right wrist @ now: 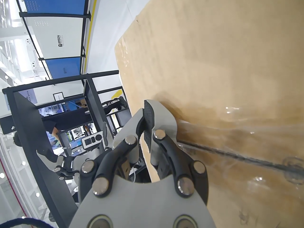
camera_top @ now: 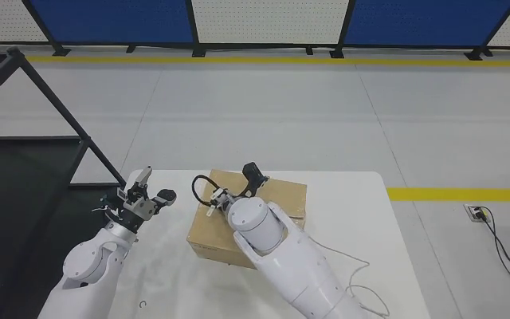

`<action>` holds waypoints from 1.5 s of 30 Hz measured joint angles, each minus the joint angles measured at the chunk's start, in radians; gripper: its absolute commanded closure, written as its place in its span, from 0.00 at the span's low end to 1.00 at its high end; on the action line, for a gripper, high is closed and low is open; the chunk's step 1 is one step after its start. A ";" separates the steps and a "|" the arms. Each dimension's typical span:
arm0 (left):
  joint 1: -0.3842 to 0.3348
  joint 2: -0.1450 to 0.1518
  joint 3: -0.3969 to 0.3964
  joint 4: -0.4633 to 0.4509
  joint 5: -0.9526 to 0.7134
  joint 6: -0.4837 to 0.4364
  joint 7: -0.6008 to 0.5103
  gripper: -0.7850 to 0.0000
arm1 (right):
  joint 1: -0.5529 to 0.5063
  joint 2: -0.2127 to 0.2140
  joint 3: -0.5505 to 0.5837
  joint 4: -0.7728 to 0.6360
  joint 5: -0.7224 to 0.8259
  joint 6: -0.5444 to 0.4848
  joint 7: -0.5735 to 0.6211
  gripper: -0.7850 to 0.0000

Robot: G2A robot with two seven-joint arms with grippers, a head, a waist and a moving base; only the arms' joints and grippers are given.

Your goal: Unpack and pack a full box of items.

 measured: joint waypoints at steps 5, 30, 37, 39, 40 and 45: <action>0.000 0.000 0.000 0.000 0.000 0.000 0.000 0.00 | -0.045 0.016 0.039 -0.061 -0.036 0.008 0.006 1.00; 0.000 0.000 0.000 0.000 0.000 0.000 0.000 0.00 | -0.522 0.139 0.375 -0.659 -0.240 0.093 0.032 1.00; 0.000 0.000 0.000 0.000 0.000 0.000 0.000 0.00 | -0.639 0.157 0.469 -0.782 -0.236 0.083 0.025 1.00; 0.000 0.000 0.000 0.000 0.000 0.000 0.000 0.00 | -0.665 0.160 0.490 -0.807 -0.230 0.077 0.019 1.00; 0.000 0.000 0.000 0.000 0.000 0.000 0.000 0.00 | -0.681 0.162 0.504 -0.824 -0.225 0.071 0.015 1.00; 0.000 0.000 0.000 0.000 0.000 0.000 0.000 0.00 | -0.740 0.168 0.554 -0.890 -0.196 0.034 -0.005 1.00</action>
